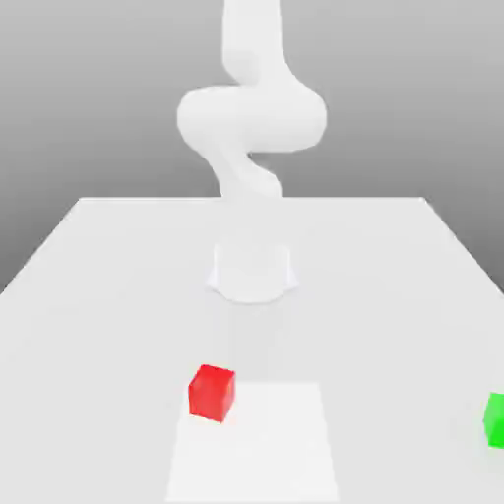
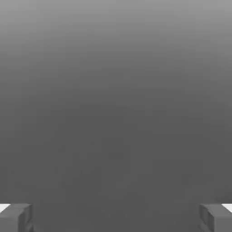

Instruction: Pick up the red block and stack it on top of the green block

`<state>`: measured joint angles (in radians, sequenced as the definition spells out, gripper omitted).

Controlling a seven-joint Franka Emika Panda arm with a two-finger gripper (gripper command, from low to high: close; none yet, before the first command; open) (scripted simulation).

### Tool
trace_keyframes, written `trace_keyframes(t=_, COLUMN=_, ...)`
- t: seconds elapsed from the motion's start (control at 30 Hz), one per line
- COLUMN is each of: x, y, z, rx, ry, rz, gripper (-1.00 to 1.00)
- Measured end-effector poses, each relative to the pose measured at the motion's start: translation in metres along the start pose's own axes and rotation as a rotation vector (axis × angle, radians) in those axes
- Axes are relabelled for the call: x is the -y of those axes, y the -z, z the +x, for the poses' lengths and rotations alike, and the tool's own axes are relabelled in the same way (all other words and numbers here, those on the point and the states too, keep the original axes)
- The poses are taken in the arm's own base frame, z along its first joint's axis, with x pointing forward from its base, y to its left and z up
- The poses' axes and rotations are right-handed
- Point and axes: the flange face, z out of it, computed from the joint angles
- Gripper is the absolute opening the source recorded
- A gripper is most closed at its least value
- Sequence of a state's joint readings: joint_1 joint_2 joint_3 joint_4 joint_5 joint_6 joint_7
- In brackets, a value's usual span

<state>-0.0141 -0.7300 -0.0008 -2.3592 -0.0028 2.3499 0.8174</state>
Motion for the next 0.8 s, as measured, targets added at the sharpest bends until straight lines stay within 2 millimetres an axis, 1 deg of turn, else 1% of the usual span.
trace_keyframes(t=0.1, x=-0.025, y=-0.077, z=-0.011, rx=0.066, ry=-0.039, rz=-0.093, gripper=0.00)
trace_keyframes(t=0.2, x=-0.058, y=-0.144, z=-0.029, rx=0.130, ry=-0.079, rz=-0.185, gripper=0.00)
trace_keyframes(t=0.3, x=-0.098, y=-0.203, z=-0.054, rx=0.196, ry=-0.120, rz=-0.276, gripper=0.00)
trace_keyframes(t=0.4, x=-0.146, y=-0.253, z=-0.087, rx=0.263, ry=-0.165, rz=-0.372, gripper=0.00)
trace_keyframes(t=0.5, x=-0.202, y=-0.294, z=-0.129, rx=0.337, ry=-0.214, rz=-0.475, gripper=0.00)
trace_keyframes(t=0.57, x=-0.243, y=-0.315, z=-0.163, rx=0.390, ry=-0.250, rz=-0.549, gripper=0.00)
trace_keyframes(t=0.6, x=-0.256, y=-0.324, z=-0.174, rx=0.403, ry=-0.261, rz=-0.570, gripper=0.00)
trace_keyframes(t=0.67, x=-0.271, y=-0.339, z=-0.187, rx=0.414, ry=-0.267, rz=-0.585, gripper=0.00)
trace_keyframes(t=0.8, x=-0.290, y=-0.365, z=-0.205, rx=0.418, ry=-0.269, rz=-0.590, gripper=0.00)
